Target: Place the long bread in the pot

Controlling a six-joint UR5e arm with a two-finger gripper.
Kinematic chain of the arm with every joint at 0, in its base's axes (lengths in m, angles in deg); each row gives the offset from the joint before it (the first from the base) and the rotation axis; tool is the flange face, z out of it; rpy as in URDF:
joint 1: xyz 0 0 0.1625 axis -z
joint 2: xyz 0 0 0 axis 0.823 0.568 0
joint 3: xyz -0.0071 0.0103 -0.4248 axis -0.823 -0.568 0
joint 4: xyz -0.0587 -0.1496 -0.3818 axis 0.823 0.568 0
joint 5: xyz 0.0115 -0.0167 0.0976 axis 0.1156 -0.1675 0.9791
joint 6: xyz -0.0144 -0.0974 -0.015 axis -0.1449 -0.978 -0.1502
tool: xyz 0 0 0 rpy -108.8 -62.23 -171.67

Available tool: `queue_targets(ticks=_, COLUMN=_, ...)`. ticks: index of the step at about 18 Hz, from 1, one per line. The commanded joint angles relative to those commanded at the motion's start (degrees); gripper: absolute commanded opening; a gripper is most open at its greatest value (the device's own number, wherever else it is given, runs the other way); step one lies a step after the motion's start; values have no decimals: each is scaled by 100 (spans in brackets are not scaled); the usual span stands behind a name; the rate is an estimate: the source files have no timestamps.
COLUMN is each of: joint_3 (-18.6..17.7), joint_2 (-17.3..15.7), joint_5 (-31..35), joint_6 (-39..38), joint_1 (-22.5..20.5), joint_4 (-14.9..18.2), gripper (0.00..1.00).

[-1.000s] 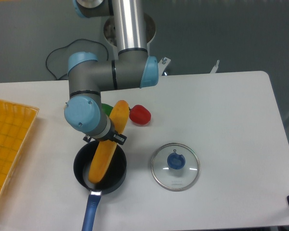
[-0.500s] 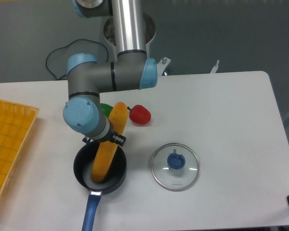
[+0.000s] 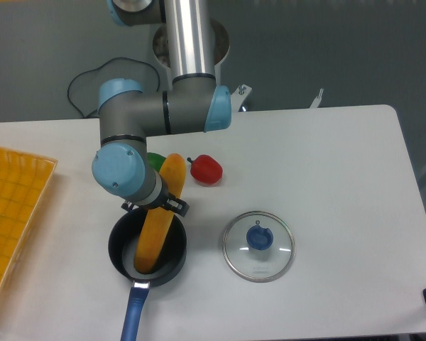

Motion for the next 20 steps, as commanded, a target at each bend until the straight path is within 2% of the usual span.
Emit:
queue_targets(ticks=4, joint_3=61, joint_2=-88, joint_5=-44, joint_6=0, joint_1=-26, joint_4=-18, gripper=100)
queue_targets(ticks=10, joint_3=97, joint_2=-334, joint_5=-149, joint_6=26, joint_1=-140, joint_4=-369, gripper=100)
queue_targets(ticks=15, joint_3=150, joint_2=-457, joint_5=-255, joint_6=246, joint_1=-255, joint_4=-378, gripper=100)
queue_targets(ticks=20, joint_3=158, joint_2=-782, joint_5=-307, joint_6=702, joint_1=-518, joint_4=-387, gripper=100)
